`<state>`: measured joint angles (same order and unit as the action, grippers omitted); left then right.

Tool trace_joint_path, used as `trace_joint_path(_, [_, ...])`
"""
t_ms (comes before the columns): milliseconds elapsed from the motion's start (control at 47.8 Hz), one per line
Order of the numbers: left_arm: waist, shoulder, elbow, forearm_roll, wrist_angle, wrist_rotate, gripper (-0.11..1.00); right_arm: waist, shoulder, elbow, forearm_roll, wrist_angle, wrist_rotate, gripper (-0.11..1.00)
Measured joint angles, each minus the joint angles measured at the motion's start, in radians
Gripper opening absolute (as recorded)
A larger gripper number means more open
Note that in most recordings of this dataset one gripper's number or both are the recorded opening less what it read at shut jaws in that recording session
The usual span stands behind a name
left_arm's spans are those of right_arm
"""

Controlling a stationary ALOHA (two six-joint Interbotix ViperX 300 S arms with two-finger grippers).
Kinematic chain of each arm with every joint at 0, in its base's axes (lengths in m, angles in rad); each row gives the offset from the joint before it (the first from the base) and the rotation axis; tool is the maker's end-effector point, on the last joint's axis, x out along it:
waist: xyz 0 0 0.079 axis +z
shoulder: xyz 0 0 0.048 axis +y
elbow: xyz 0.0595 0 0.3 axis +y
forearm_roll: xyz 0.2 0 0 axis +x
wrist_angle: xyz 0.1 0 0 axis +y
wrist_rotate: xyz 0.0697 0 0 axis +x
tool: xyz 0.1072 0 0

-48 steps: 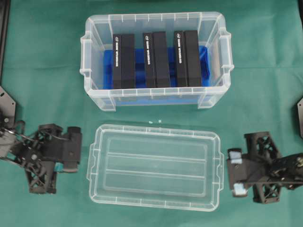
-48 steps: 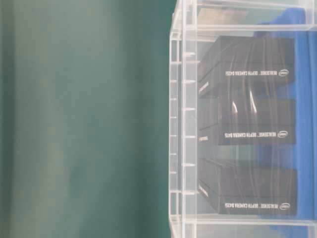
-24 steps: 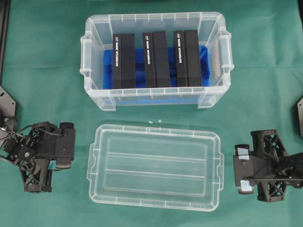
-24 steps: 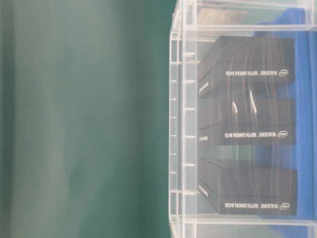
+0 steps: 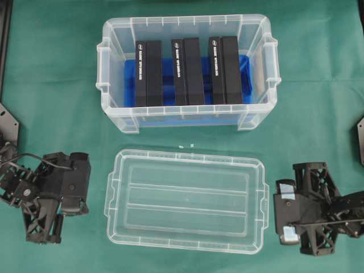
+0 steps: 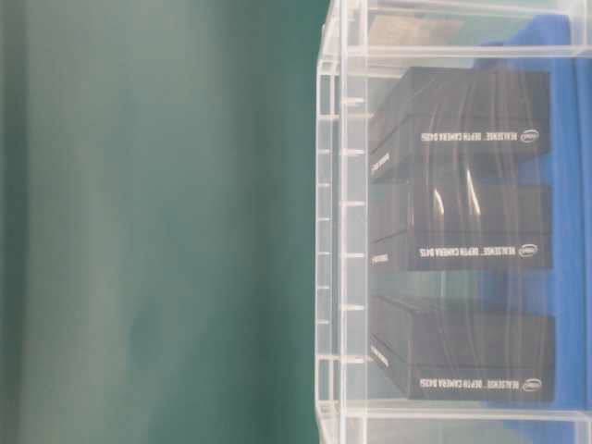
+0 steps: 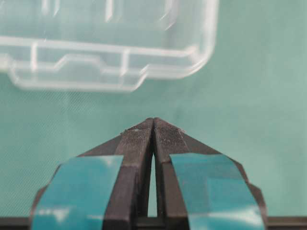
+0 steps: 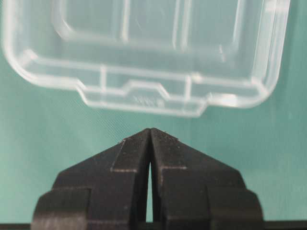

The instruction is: Clamp the lid of the box with both arms, then lift and open it.

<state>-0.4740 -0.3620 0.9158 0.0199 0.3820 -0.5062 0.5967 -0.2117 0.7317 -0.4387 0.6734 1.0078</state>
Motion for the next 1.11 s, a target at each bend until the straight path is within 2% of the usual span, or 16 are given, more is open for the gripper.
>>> trace_joint_path(125, [-0.029,-0.021,-0.044,0.005,0.003,0.032,0.01,0.014,-0.021,-0.046,-0.017,0.012,0.0,0.0])
trace_joint_path(272, [-0.061,-0.04,-0.084,0.005,0.003,0.08,0.01,0.038,-0.028,-0.083,-0.064,0.012,0.0,0.0])
trace_joint_path(439, [-0.061,-0.038,-0.104,0.006,0.002,0.127,0.01,0.046,-0.029,-0.091,-0.106,0.012,0.0,0.0])
trace_joint_path(523, [-0.051,-0.038,-0.118,0.009,-0.003,0.147,0.01,0.046,-0.032,-0.1,-0.144,0.014,0.0,0.0])
trace_joint_path(690, [-0.017,-0.057,-0.16,0.012,-0.008,0.264,0.01,0.035,-0.071,-0.118,-0.236,0.015,0.0,0.0])
trace_joint_path(836, [0.026,-0.101,-0.192,0.012,-0.008,0.374,0.01,-0.011,-0.133,-0.121,-0.31,0.026,0.0,0.0])
trace_joint_path(962, [0.095,-0.153,-0.206,0.012,-0.008,0.436,0.01,-0.072,-0.198,-0.123,-0.37,0.029,0.0,0.0])
trace_joint_path(1108, [0.195,-0.213,-0.207,0.012,-0.009,0.465,0.01,-0.15,-0.268,-0.123,-0.451,0.031,0.0,0.0])
